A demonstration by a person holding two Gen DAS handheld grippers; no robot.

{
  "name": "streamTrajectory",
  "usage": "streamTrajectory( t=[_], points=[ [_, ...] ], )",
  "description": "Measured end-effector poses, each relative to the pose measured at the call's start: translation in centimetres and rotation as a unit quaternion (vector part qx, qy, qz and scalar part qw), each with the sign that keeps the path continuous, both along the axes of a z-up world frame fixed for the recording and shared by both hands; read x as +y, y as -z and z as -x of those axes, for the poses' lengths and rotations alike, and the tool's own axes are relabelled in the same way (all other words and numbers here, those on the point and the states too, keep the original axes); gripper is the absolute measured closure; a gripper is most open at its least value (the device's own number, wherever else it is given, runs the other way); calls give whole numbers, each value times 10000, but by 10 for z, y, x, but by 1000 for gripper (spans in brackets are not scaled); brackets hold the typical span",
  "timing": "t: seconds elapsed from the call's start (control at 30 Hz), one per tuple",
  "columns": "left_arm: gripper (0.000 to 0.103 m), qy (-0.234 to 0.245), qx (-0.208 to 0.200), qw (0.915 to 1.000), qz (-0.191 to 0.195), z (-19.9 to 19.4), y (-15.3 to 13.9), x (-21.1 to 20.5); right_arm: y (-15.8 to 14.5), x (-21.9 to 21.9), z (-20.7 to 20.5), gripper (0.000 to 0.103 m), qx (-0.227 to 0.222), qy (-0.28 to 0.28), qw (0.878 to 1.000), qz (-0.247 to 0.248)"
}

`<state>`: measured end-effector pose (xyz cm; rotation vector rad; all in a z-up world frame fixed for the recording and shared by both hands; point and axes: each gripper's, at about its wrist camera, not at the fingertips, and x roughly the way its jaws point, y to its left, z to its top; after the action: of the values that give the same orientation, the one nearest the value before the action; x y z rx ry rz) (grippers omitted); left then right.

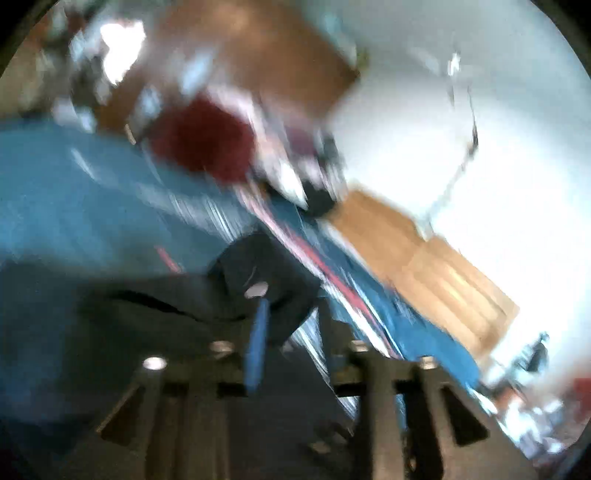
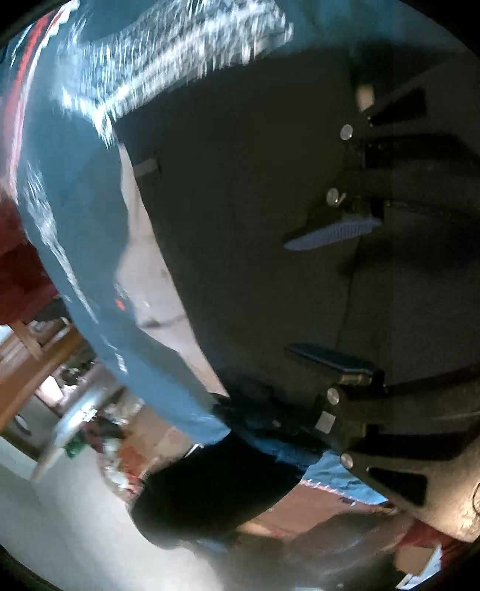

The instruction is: Fold large clothes

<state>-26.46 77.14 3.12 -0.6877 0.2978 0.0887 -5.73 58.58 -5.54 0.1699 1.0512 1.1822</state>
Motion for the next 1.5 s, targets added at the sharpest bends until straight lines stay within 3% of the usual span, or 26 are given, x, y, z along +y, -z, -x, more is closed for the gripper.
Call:
streamTrajectory(
  t=[0.07,0.1,0.17,0.23,0.3,0.4,0.5,0.6,0.7,0.8,0.83,0.87,1.0,1.07,1.23,1.33,1.43,1.47,1.5],
  points=[
    [70,528,559,9964,361,-29,29,-29,4,-15,-12,41,157,52,9999,-22],
    [70,639,665,9952,316,-27,33,-39,8,-21,-18,39,181,61,9998,23],
    [67,674,684,9953,113,-3,28,-50,11,-22,-24,39,226,-6,9997,54],
    [56,505,647,9966,40,28,23,-42,14,-20,-34,39,393,-142,9991,-32],
    [45,-36,559,9984,-28,86,19,-21,19,-9,-41,39,592,-300,9978,-79],
    [44,-935,586,9937,186,143,25,17,29,20,-46,39,753,-541,9957,55],
    [44,-1847,811,9786,415,196,52,60,34,34,-44,40,613,-536,9962,319],
    [44,-2187,971,9688,645,219,81,81,36,55,-45,40,544,-711,9950,434],
    [44,-2294,1021,9622,1054,226,116,98,42,77,-49,41,475,-713,9939,697],
    [44,-2352,1195,9574,1172,220,141,95,40,88,-50,42,598,-643,9940,656],
    [44,-2371,1200,9567,1191,221,146,95,42,87,-47,68,782,-740,9927,549],
    [44,-2367,1175,9572,1182,221,147,93,47,85,-49,101,993,-817,9905,496],
    [43,-2392,1163,9574,1121,224,145,90,32,56,-61,102,1047,-546,9930,16],
    [35,-2321,1133,9597,1103,221,144,89,23,25,-81,103,1001,-172,9947,-178],
    [37,-2452,1370,9557,882,216,136,85,21,-34,-112,103,783,497,9957,-71],
    [37,-2640,1361,9530,594,215,118,82,34,-38,-112,103,823,400,9958,69],
    [36,-2161,1732,9609,-63,179,95,77,42,-29,-110,102,731,260,9969,162],
    [34,-1928,2166,9566,-281,159,95,76,42,-25,-112,102,681,239,9972,188],
    [33,-1747,2753,9444,-430,138,103,77,43,-23,-112,102,588,240,9977,238]
  ],
)
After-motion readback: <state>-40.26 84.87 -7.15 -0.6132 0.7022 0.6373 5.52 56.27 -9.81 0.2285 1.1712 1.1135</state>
